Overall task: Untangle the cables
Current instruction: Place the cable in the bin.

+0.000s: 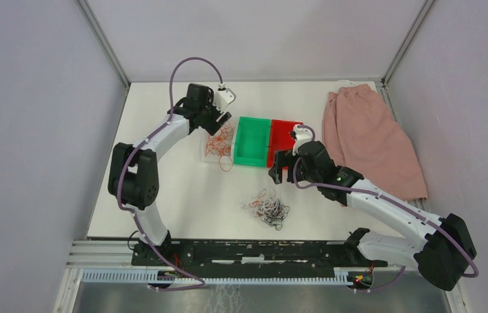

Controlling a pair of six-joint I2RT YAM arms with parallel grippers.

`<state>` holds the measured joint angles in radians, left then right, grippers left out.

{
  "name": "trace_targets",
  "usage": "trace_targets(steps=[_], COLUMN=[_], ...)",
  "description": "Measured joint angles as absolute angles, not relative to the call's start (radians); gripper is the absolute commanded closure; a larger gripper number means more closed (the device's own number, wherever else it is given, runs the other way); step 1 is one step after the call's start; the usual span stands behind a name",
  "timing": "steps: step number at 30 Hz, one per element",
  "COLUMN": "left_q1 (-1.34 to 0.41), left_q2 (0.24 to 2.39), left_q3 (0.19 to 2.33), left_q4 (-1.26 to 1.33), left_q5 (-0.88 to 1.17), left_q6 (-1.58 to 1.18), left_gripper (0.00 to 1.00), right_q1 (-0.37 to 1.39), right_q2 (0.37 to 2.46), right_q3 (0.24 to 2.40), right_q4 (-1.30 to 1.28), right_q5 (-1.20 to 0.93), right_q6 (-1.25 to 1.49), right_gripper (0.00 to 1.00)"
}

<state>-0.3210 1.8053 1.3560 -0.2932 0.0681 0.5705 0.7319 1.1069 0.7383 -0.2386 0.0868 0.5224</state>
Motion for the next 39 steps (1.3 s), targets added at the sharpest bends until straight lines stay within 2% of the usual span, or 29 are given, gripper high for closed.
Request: trace_targets(steps=[7, 15, 22, 32, 33, 34, 36, 39], left_q1=[-0.278, -0.253, -0.280, -0.296, -0.296, -0.296, -0.296, -0.296], left_q2=[1.779, 1.636, 1.520, 1.420, 1.415, 1.411, 1.400, 1.382], left_q3=[1.435, 1.459, 1.385, 1.299, 1.298, 1.296, 1.294, 1.293], left_q4=[-0.458, -0.690, -0.832, -0.882, -0.881, -0.879, -0.874, -0.860], left_q5=[0.159, 0.358, 0.529, 0.572, 0.572, 0.572, 0.571, 0.569], left_q6=[0.616, 0.691, 0.727, 0.731, 0.731, 0.731, 0.731, 0.734], left_gripper=[0.14, 0.19, 0.24, 0.28, 0.28, 0.28, 0.28, 0.28], right_q1=[0.732, 0.743, 0.793, 0.812, 0.812, 0.812, 0.814, 0.815], right_q2=[1.105, 1.129, 1.243, 1.382, 1.386, 1.393, 1.411, 1.434], right_q3=[0.738, 0.740, 0.753, 0.786, 0.792, 0.799, 0.811, 0.825], right_q4=[-0.260, -0.280, -0.286, -0.279, -0.278, -0.278, -0.270, -0.262], right_q5=[0.069, -0.009, -0.076, -0.157, -0.160, -0.164, -0.174, -0.180], right_q6=[0.522, 0.535, 0.577, 0.636, 0.638, 0.642, 0.645, 0.657], right_gripper=[0.09, 0.20, 0.39, 0.60, 0.63, 0.73, 0.82, 0.84])
